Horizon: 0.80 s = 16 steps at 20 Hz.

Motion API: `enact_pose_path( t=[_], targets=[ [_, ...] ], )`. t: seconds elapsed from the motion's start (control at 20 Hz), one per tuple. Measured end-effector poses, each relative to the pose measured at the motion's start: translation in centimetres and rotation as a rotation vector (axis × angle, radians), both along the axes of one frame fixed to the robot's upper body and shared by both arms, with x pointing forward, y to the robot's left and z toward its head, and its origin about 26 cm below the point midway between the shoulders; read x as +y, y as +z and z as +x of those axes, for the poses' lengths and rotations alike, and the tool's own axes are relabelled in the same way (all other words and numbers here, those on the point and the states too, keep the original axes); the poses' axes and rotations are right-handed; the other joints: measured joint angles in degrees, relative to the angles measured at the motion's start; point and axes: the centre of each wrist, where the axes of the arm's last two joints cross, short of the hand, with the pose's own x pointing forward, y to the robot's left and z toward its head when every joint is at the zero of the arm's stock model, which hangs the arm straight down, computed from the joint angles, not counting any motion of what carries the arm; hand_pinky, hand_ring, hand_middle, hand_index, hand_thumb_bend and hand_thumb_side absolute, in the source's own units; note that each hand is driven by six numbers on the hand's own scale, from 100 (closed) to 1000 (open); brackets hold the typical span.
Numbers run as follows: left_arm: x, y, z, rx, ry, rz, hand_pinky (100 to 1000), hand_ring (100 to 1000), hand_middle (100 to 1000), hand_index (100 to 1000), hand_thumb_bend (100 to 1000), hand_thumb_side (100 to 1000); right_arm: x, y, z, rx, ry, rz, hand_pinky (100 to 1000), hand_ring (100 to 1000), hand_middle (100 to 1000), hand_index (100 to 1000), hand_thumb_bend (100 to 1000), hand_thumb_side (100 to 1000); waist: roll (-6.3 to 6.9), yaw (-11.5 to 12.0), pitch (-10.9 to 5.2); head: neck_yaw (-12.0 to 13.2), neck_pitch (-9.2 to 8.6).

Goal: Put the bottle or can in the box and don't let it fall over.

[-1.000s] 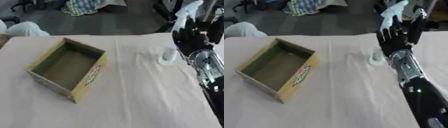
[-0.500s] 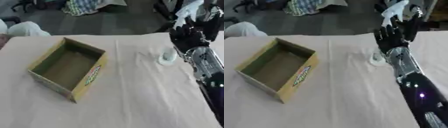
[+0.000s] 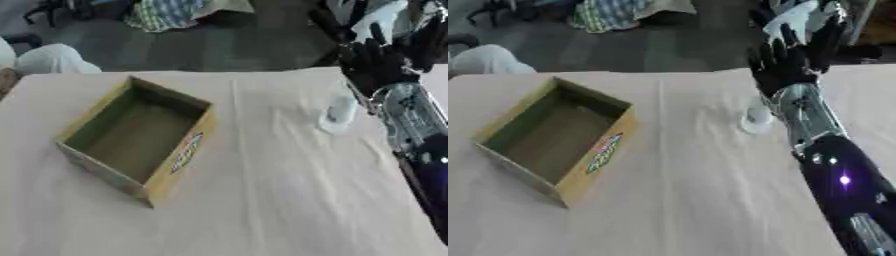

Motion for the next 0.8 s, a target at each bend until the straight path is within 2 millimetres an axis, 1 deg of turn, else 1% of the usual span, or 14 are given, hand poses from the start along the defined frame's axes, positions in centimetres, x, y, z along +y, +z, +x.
enact_pose_path(
  t=[0.25, 0.3, 0.35, 0.45, 0.5, 0.55, 0.6, 0.8],
  targets=[
    [-0.1, 0.0, 0.0, 0.001, -0.002, 0.001, 946, 840, 991, 874, 199, 875, -0.3, 0.1, 0.1, -0.005, -0.008, -0.001, 100, 100, 100, 865, 335, 638, 0.01, -0.10, 0.01, 0.00, -0.04],
    [-0.1, 0.0, 0.0, 0.001, -0.002, 0.001, 946, 840, 991, 874, 200, 874, -0.3, 0.1, 0.1, -0.005, -0.009, 0.000, 100, 100, 100, 864, 305, 665, 0.01, -0.11, 0.01, 0.00, -0.05],
    [-0.1, 0.0, 0.0, 0.001, -0.002, 0.001, 946, 840, 991, 874, 199, 875, -0.3, 0.1, 0.1, -0.004, -0.010, 0.001, 100, 100, 100, 864, 335, 636, 0.01, -0.13, 0.01, 0.00, -0.07],
    [-0.1, 0.0, 0.0, 0.001, -0.002, 0.001, 946, 840, 991, 874, 199, 875, -0.4, 0.0, 0.1, 0.000, -0.014, 0.003, 100, 100, 100, 864, 339, 629, 0.01, -0.15, 0.02, 0.00, -0.10],
    [-0.1, 0.0, 0.0, 0.001, -0.002, 0.001, 946, 841, 992, 874, 199, 875, -0.5, -0.2, 0.1, 0.005, -0.016, 0.003, 100, 100, 100, 864, 342, 626, 0.01, -0.16, 0.02, 0.00, -0.11],
    [-0.1, 0.0, 0.0, 0.001, -0.002, 0.001, 946, 841, 991, 874, 199, 875, -0.5, -0.4, 0.2, 0.013, -0.021, 0.003, 100, 100, 100, 863, 315, 658, 0.01, -0.18, 0.03, 0.02, -0.12],
    [-0.1, 0.0, 0.0, 0.001, -0.002, 0.001, 946, 841, 992, 874, 199, 875, -0.6, -0.7, 0.2, 0.021, -0.025, 0.004, 100, 100, 100, 863, 344, 622, 0.02, -0.20, 0.05, 0.02, -0.13],
    [-0.1, 0.0, 0.0, 0.001, -0.002, 0.001, 946, 842, 992, 874, 198, 875, -1.0, -1.7, 0.4, 0.047, -0.040, 0.008, 100, 100, 100, 863, 339, 614, 0.04, -0.42, 0.10, 0.08, -0.13]
  ],
)
